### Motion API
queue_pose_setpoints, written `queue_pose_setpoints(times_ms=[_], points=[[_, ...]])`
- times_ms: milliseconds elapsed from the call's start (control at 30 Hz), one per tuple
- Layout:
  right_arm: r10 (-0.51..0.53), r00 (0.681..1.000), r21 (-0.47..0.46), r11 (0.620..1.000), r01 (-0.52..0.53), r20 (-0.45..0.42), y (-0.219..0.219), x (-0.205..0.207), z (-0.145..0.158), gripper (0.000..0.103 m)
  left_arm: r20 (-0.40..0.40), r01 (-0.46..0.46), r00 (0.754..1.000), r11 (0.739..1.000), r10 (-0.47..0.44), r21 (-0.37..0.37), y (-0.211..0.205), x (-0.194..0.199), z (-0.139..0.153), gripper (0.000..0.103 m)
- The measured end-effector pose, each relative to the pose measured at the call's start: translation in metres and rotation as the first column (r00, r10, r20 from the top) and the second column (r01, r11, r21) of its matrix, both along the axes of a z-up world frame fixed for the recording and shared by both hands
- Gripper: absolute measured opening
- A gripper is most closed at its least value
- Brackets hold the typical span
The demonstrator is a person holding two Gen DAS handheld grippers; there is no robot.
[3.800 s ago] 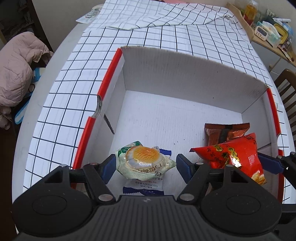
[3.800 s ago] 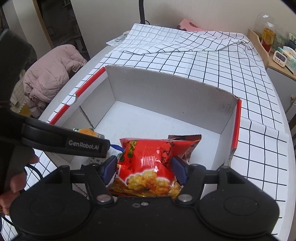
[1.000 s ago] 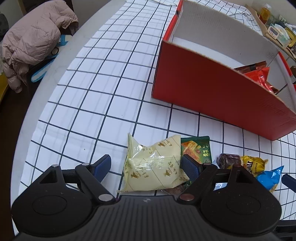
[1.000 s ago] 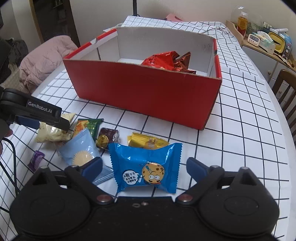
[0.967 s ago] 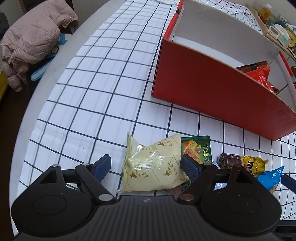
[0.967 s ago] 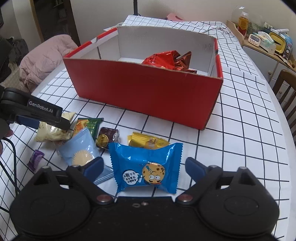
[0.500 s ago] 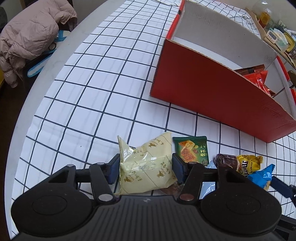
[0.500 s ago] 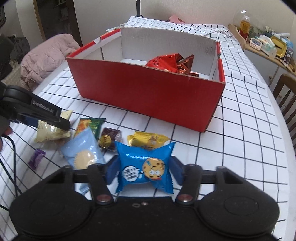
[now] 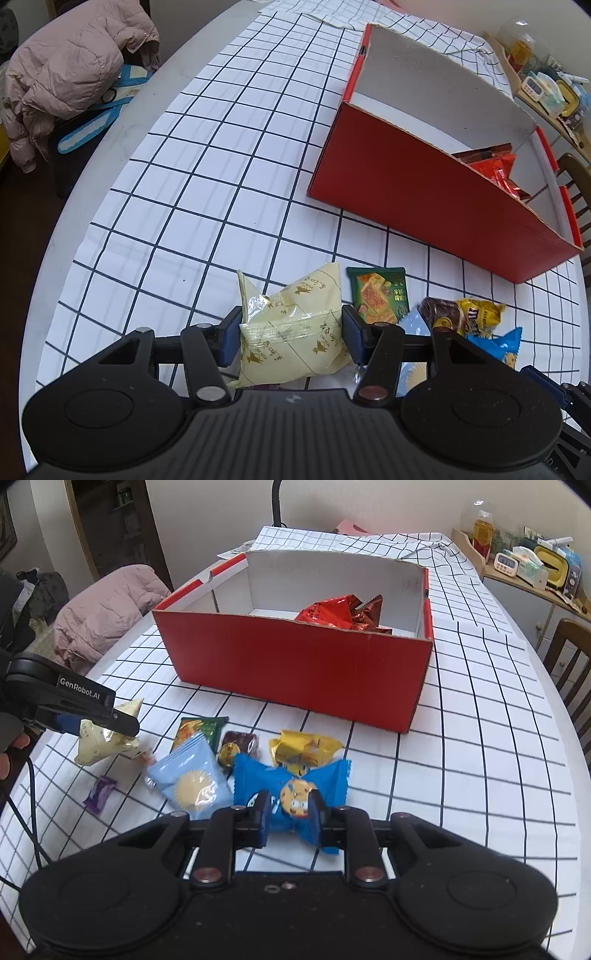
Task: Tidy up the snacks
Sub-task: 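Grasp the cream pastry bag with the left tool while the right tool grasps the blue cookie packet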
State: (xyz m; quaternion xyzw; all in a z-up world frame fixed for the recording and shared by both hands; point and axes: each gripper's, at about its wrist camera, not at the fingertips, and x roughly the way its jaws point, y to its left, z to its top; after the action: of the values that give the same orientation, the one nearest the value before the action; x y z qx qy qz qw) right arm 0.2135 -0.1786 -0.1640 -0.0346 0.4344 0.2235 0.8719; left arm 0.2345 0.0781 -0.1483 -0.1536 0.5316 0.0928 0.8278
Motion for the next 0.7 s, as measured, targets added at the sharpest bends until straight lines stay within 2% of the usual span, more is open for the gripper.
queue_pose_setpoints(times_ms=[167, 367, 400, 433, 467, 500, 700], points=[[0.003, 1.000, 0.041, 0.999, -0.003, -0.020, -0.007, -0.004, 0.002, 0.022, 0.005, 0.016, 1.000, 1.000, -0.016, -0.007, -0.001, -0.009, 0.003, 0.054], [-0.058, 0.998, 0.068, 0.996, 0.060, -0.034, -0.008, -0.002, -0.002, 0.032, 0.017, 0.025, 1.000, 1.000, -0.024, -0.015, 0.000, -0.015, 0.010, 0.054], [-0.057, 0.998, 0.079, 0.995, 0.059, -0.031, -0.009, -0.002, -0.002, 0.042, 0.020, 0.026, 0.999, 1.000, -0.026, -0.016, 0.000, -0.016, 0.011, 0.054], [-0.056, 0.998, 0.082, 0.995, 0.058, -0.027, -0.009, -0.002, -0.002, 0.070, 0.023, 0.028, 0.999, 0.999, -0.028, -0.017, -0.001, -0.017, 0.012, 0.054], [-0.056, 0.998, 0.082, 0.995, 0.057, -0.016, -0.008, -0.002, -0.002, 0.081, 0.024, 0.031, 0.999, 0.999, -0.030, -0.018, -0.001, -0.017, 0.013, 0.054], [-0.057, 0.998, 0.086, 0.995, 0.057, -0.005, -0.007, -0.002, -0.001, 0.103, 0.027, 0.032, 0.999, 0.999, -0.032, -0.018, -0.001, -0.018, 0.014, 0.054], [-0.105, 0.994, 0.035, 0.994, 0.105, 0.016, 0.011, 0.011, -0.006, 0.099, 0.025, 0.036, 0.999, 0.999, -0.036, -0.018, 0.000, -0.018, 0.014, 0.054]])
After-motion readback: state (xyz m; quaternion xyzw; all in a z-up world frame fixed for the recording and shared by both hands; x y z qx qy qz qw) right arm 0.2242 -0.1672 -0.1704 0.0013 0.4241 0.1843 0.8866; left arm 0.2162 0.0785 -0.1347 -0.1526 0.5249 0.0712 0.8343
